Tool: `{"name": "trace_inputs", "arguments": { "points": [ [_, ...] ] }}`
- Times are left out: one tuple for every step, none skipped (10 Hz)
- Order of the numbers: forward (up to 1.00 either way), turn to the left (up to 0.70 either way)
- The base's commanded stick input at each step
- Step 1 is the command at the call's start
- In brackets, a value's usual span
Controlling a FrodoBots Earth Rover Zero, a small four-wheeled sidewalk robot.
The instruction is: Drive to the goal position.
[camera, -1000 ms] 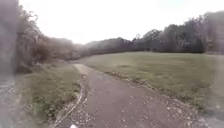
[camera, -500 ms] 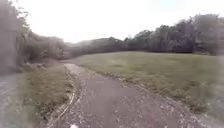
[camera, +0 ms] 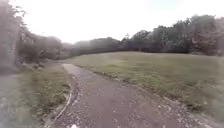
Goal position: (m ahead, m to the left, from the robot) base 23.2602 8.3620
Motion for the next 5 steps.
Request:
{"name": "trace_inputs", "arguments": {
  "points": [
    [1.0,0.0],
    [1.0,0.0],
    [1.0,0.0],
    [1.0,0.0],
    [1.0,0.0]
  ]
}}
